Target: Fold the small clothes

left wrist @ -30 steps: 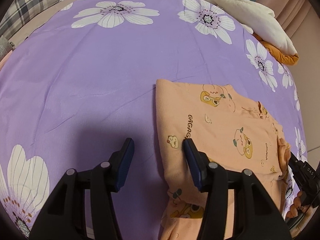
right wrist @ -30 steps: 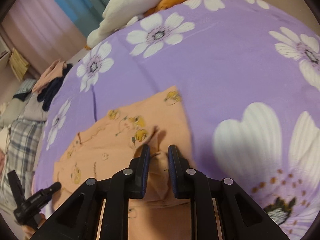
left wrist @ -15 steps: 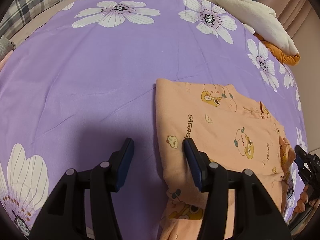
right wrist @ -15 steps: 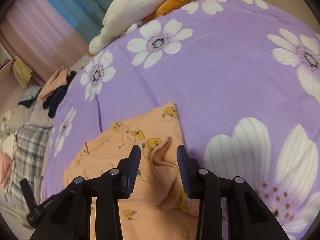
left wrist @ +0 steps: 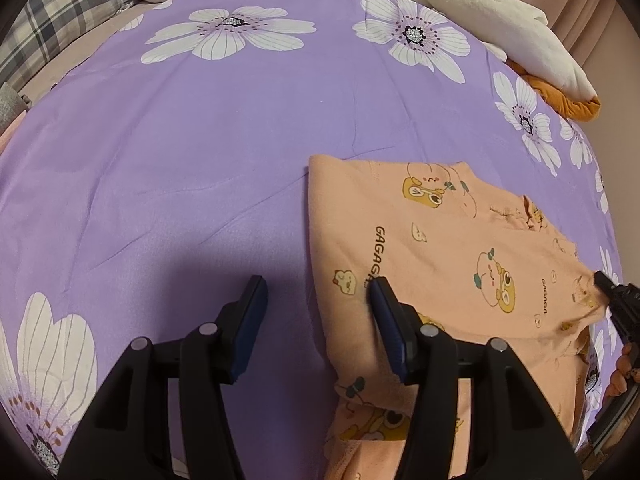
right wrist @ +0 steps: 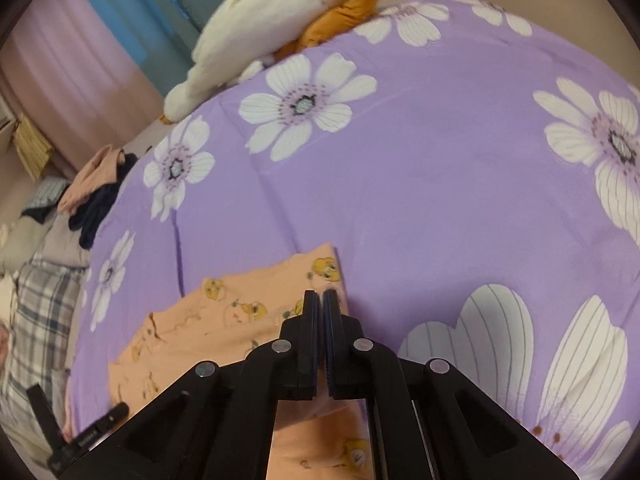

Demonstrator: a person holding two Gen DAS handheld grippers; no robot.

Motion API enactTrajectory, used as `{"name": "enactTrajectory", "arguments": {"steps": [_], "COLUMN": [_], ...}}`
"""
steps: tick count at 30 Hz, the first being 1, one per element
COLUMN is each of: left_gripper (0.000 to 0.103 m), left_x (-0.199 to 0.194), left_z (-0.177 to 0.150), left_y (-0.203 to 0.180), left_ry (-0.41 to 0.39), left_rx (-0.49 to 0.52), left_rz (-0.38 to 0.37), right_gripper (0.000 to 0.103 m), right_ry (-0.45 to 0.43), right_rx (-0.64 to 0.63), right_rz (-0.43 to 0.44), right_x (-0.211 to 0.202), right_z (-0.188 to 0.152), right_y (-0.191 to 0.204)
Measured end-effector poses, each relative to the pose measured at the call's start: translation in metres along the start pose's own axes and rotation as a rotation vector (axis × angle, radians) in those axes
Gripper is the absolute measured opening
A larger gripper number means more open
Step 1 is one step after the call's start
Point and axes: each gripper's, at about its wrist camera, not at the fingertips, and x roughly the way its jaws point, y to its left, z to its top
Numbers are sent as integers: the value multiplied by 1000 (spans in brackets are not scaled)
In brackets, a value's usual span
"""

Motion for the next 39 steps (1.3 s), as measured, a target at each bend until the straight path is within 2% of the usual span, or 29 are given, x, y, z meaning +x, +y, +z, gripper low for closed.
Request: {"name": "enactTrajectory", "arguments": {"steps": [4, 10, 15, 17, 19, 20, 22, 27, 28, 30, 31, 33, 39], "left_gripper": [55, 52, 52, 52, 52, 52, 52, 52, 52, 52, 52, 52, 52], "left_x": [-1, -14, -37, -43, -45, -45, -40, -27, -26, -27, -27, -26, -25], "left_z": [0, -3, -13, -18, -23, -25, -30, -38, -39, -42, -42, -43, -44], "left_y": [-1, 0, -10, -12, -12, -12, -11, -7, -7, -7, -8, -8, -5], "left_ry": [-4, 8, -20, -21, -13, -5, 16, 62, 62, 57, 54, 55, 58], "left_rx": [0, -41, -30, -21, -21, -23, -30, -58, -60, -57, -54, -53, -58], "left_rz": [0, -19, -84, -110, -138, -146, -158, -165, -167, -163, -160, -156, -155], "right_gripper": [4, 4, 7, 14, 42, 44, 44, 42, 34, 31, 20, 12, 10], "right_ry": [50, 44, 33, 37, 41, 34, 40, 33, 29, 20, 15, 7, -38], "right_rx": [-24, -37, -80, -88, -78, -68, -73, -92, -102, -125, -132, -131, -120], "right_rz": [-58, -95, -125, -126, -129, -118, -91, -98, -93, -111, -123, -126, -106], "right_x": [17, 7, -6, -9, -11, -12, -11, -9, -11, -11, -12, -14, -27], "right_z": [-10, -10, -15, -19, -22, -24, -26, -35, -37, -39, -39, -38, -39], "right_y": [0, 4, 9, 10, 9, 8, 9, 15, 17, 19, 20, 19, 17]}}
